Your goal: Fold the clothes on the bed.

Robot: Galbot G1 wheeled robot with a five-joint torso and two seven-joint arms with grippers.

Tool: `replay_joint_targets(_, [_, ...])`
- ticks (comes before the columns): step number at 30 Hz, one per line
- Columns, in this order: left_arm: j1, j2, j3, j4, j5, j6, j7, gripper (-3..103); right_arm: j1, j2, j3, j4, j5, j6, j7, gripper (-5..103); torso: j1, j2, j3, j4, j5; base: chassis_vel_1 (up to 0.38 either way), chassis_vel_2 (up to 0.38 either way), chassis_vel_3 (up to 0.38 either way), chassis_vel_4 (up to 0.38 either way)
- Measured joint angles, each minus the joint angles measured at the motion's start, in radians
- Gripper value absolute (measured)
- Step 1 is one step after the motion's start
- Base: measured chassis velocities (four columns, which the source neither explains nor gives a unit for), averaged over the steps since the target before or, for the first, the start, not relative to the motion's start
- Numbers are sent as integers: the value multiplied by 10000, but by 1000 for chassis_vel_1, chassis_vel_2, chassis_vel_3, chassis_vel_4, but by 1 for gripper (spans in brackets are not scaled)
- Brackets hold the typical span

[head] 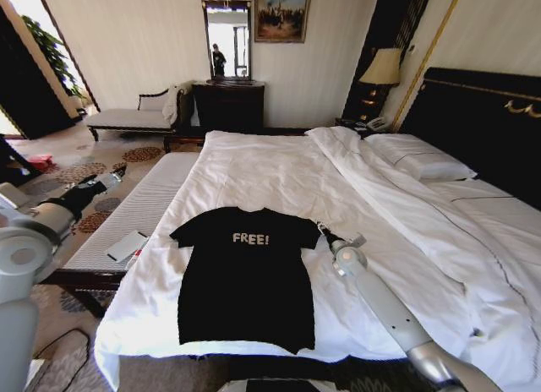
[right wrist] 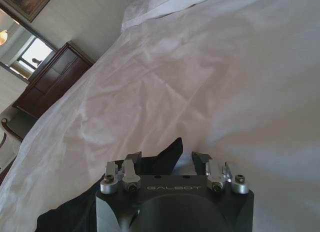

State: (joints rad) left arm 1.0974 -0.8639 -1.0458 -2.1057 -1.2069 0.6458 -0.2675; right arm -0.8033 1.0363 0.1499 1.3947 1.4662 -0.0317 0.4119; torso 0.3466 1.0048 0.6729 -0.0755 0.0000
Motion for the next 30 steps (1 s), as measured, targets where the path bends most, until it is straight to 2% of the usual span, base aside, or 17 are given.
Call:
replay_joint_targets(1, [0, 0, 0, 0, 0, 0, 0, 100, 0, 0, 0, 0, 0, 0, 0, 57, 0, 0, 0, 0, 0, 0, 0, 0, 0])
replay_joint_targets(3, [33, -55, -17, -26, 7, 5, -49, 100, 12, -24, -24, -24, -18, 0, -31, 47, 0, 0, 0, 1, 0, 0, 0, 0, 0])
replay_joint_targets(5, [38, -59, -24, -26, 9, 6, -64, 100, 27, -33, -35, -33, -21, 0, -34, 47, 1, 0, 0, 1, 1, 0, 0, 0, 0])
replay_joint_targets(6, [41, -59, -44, -25, 10, 7, -89, 100, 52, -55, -61, -37, -41, 0, -40, 36, 1, 0, 0, 2, 0, 0, 0, 0, 0])
replay_joint_targets(7, [41, -59, -57, -21, 11, 7, -110, 100, 62, -70, -74, -37, -53, 0, -45, 36, 1, 0, 0, 2, 0, 0, 0, 0, 0])
replay_joint_targets(9, [42, -58, -75, -2, 12, 7, -163, 100, 73, -119, -96, -37, -96, 9, -62, 25, 0, 0, 0, 4, 0, 0, 0, 0, 0])
replay_joint_targets(10, [42, -58, -75, -2, 12, 7, -163, 100, 73, -119, -96, -37, -96, 9, -62, 25, 0, 0, 0, 4, 0, 0, 0, 0, 0])
replay_joint_targets(14, [19, -98, -76, 47, 29, 8, -207, 100, 8, -227, -121, 18, -169, 52, -82, 4, 1, 0, 0, 1, 1, 0, 0, 0, 0])
replay_joint_targets(21, [4, -138, -65, 164, 182, 8, -211, 100, -106, -304, -169, 213, -235, 125, -113, 0, 0, 0, -1, 1, 0, 0, 0, 0, 0])
replay_joint_targets(30, [-81, -130, -106, 210, 164, -24, -260, 100, 359, -347, -476, 382, -363, 652, -418, 0, 1, 0, 0, 3, -1, 0, 0, 0, 0])
